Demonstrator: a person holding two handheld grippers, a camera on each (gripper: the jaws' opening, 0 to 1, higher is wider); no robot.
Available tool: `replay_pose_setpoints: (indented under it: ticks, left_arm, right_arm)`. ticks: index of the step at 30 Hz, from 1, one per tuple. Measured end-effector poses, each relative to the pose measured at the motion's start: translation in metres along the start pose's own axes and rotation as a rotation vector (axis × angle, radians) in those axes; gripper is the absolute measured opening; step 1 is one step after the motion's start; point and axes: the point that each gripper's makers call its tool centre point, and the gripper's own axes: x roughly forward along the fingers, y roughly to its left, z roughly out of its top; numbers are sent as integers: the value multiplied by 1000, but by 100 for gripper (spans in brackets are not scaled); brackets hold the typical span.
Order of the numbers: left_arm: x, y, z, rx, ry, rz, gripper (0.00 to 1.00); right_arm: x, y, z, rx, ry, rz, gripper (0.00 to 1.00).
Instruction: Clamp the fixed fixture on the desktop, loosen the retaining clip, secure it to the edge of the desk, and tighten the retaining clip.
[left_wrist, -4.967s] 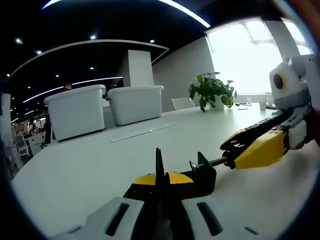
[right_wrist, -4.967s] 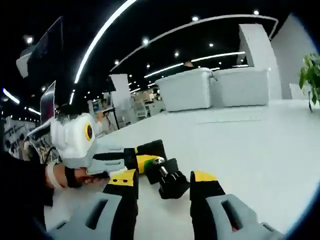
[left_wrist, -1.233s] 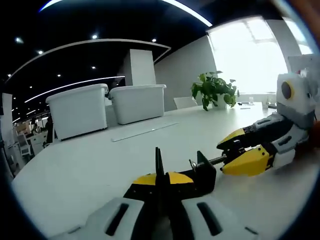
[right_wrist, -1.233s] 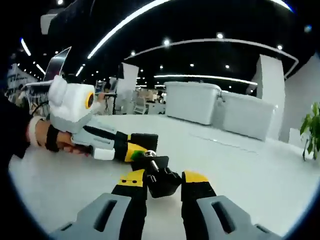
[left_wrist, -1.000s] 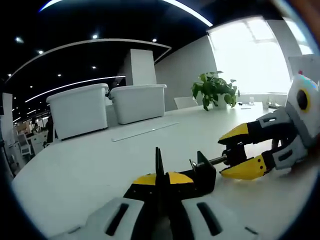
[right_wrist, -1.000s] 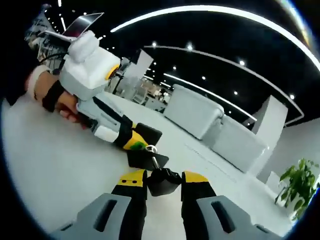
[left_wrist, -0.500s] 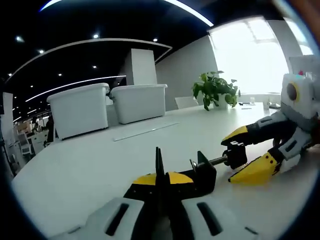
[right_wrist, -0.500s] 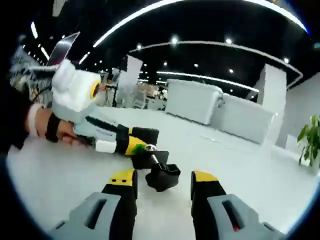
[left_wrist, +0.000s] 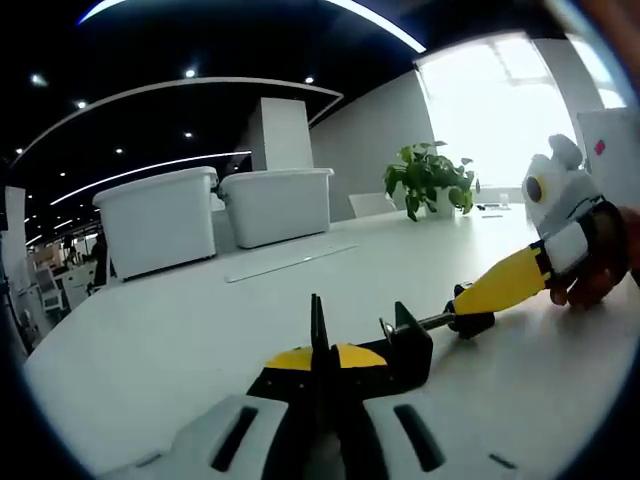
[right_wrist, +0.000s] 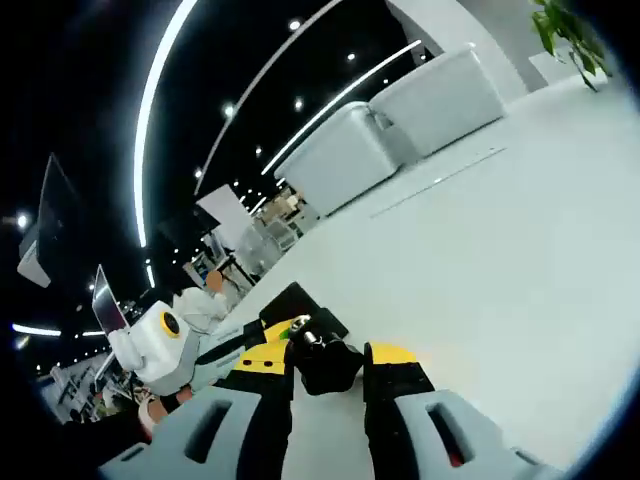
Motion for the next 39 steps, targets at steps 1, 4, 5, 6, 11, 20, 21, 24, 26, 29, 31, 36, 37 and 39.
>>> replay_pose_setpoints:
  ticks: [1,4,5,6,11,20,21,24,26,29,31,36,37,39]
  left_arm:
    - [0,0,0,1,0,0,5]
    - [3,2,-1,0,0,-2,5]
    - [3,2,0,0,0,-2,5]
    - [3,2,0,0,0,-2,5]
    - [2,2,0,1,-2,-2,5]
    - [3,2,0,1,1,0,5]
    - [3,2,0,1,1,0,5]
    - [2,2,0,0,1,0,5]
    - [4,4,0,-1,1,0,5]
    - [5,4,-1,-1,2,0,5]
    - [4,4,0,0,2,1,5]
    - [4,5,0,0,2,3,5]
    - [4,5,0,2,1,3,5]
    - [5,5,0,2,1,4,5]
  right_arm:
    - [-1,0,0,20,1,4,26]
    - [-3,5,-4,-6,-1,7,25]
    - [-3,7,-5,-18,-2,2,25]
    - [-4,7,-7,-51,-3,-7,25]
    - [-8,17,-15,-369,-3,-30,24]
    - [-4,9,2,-852,-72,-91,23]
    - [-4,11,2,-901,-80,-99,23]
    - [-4,13,2,-997,-95,-122,23]
    - [-3,14,3,-1079,-106,-138,23]
    - [-2,15,3,-1166,-112,-160,23]
    - [-1,15,4,-1218,-115,-172,23]
    - [1,12,6,-1212,-116,-172,24]
    - [2,11,7,-1211,-115,-169,24]
    - [3,11,6,-1177,-93,-136,25]
